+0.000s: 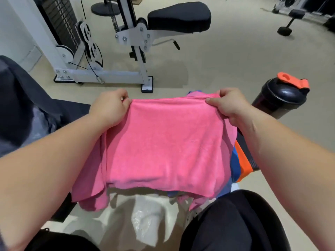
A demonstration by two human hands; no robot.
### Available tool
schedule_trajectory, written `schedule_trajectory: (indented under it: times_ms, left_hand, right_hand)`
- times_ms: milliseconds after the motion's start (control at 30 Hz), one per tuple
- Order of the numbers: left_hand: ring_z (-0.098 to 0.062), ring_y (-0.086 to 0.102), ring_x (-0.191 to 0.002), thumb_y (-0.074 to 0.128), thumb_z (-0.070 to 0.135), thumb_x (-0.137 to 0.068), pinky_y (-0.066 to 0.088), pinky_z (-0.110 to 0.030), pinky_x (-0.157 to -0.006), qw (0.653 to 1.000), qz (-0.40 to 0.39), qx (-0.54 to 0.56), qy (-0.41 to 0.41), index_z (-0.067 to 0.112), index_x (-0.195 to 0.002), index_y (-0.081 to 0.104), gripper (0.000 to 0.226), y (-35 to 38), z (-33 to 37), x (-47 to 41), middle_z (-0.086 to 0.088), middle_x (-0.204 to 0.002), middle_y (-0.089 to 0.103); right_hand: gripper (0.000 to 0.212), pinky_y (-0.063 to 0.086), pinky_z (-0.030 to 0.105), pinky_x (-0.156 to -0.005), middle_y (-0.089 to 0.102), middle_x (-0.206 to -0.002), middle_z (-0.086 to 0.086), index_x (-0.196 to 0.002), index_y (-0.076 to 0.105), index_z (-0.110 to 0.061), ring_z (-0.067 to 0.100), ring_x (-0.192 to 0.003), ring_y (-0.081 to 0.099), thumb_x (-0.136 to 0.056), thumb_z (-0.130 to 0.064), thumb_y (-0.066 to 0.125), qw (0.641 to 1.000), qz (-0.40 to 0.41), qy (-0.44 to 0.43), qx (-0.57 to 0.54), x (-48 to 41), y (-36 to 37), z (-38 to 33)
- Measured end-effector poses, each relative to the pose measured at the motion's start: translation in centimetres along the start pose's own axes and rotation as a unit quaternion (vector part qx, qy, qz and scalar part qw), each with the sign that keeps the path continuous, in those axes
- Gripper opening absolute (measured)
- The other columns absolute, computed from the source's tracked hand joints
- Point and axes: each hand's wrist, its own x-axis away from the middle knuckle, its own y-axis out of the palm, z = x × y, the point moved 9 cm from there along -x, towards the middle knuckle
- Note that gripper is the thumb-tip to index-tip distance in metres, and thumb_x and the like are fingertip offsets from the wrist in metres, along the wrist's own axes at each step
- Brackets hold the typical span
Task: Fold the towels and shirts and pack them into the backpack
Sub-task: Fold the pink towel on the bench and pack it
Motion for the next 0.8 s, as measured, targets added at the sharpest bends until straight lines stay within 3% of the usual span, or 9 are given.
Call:
schedule_trajectory:
  times_ms: [167,300,367,467,567,667,733,800]
  left_hand:
    - [-0.039,0.059,-0.089,0.053,0.032,-0.098,0.05,-0.044,-0.073,0.999,-0.002,-0.03,0.03,0.018,-0.09,0.056,0.017,1.5,0.3,-4.5,-0.014,-0.091,0.065]
    - [-0.039,0.058,-0.087,0.052,0.036,-0.097,0.052,-0.046,-0.075,0.997,-0.032,-0.07,0.023,0.022,-0.084,0.052,0.019,3.5,-0.8,-6.3,-0.015,-0.093,0.067]
    - [-0.038,0.058,-0.088,0.051,0.037,-0.099,0.05,-0.044,-0.076,0.995,-0.055,-0.079,0.02,0.019,-0.087,0.053,0.022,5.1,-1.4,-6.4,-0.016,-0.094,0.067]
    - [-0.04,0.059,-0.096,0.049,0.04,-0.1,0.047,-0.042,-0.077,0.993,-0.081,-0.081,0.016,0.019,-0.1,0.055,0.023,7.1,-1.9,-5.5,-0.016,-0.103,0.066]
    - [-0.042,0.055,-0.106,0.048,0.042,-0.099,0.047,-0.05,-0.089,0.994,-0.038,-0.095,0.032,0.019,-0.118,0.056,0.031,6.7,-0.9,-3.9,-0.016,-0.114,0.06]
    - [-0.042,0.047,-0.12,0.047,0.04,-0.099,0.039,-0.054,-0.098,0.997,0.011,-0.075,0.03,0.02,-0.136,0.052,0.042,5.8,1.6,-1.1,-0.016,-0.132,0.052]
    - [-0.041,0.041,-0.131,0.041,0.047,-0.097,0.034,-0.057,-0.108,0.998,0.016,-0.045,0.03,0.021,-0.141,0.048,0.051,5.8,3.8,1.9,-0.016,-0.145,0.045]
    - [-0.038,0.026,-0.146,0.031,0.059,-0.094,0.019,-0.062,-0.118,0.998,-0.032,-0.045,0.015,0.027,-0.15,0.038,0.065,7.2,5.1,5.1,-0.013,-0.16,0.03]
  right_hand:
    - [0.021,0.052,0.037,-0.071,0.07,-0.084,0.013,-0.084,0.066,-0.007,0.033,-0.084,0.065,-0.08,-0.025,0.077,0.986,0.03,-0.047,0.156,-4.3,1.3,-2.2]
    - [0.03,0.045,0.03,-0.084,0.069,-0.112,0.012,-0.114,0.066,-0.017,0.032,-0.106,0.063,-0.085,-0.024,0.071,0.973,0.035,-0.062,0.219,-5.2,2.9,-1.5]
    - [0.043,0.042,0.036,-0.097,0.058,-0.126,0.013,-0.129,0.058,-0.023,0.035,-0.117,0.055,-0.088,-0.031,0.066,0.964,0.058,-0.085,0.246,-4.0,3.3,-1.4]
    - [0.049,0.035,0.045,-0.103,0.049,-0.135,0.011,-0.133,0.054,-0.027,0.035,-0.126,0.044,-0.088,-0.045,0.059,0.917,0.102,-0.194,0.333,0.5,5.0,-3.6]
    - [0.062,0.019,0.055,-0.117,0.035,-0.155,0.014,-0.142,0.048,-0.028,0.036,-0.144,0.028,-0.09,-0.061,0.045,0.878,0.028,-0.275,0.39,4.9,9.2,-4.6]
    - [0.083,-0.006,0.064,-0.119,0.001,-0.167,0.017,-0.159,0.017,-0.027,0.042,-0.153,-0.007,-0.092,-0.074,0.028,0.842,-0.06,-0.248,0.475,7.0,12.2,-1.8]
    - [0.088,-0.009,0.066,-0.117,-0.012,-0.166,0.018,-0.161,0.004,-0.026,0.044,-0.151,-0.016,-0.091,-0.077,0.022,0.837,-0.06,-0.229,0.494,7.4,12.1,0.2]
    - [0.09,-0.009,0.066,-0.117,-0.019,-0.165,0.017,-0.161,-0.003,-0.026,0.044,-0.149,-0.021,-0.091,-0.078,0.019,0.838,-0.052,-0.218,0.497,7.5,11.5,1.7]
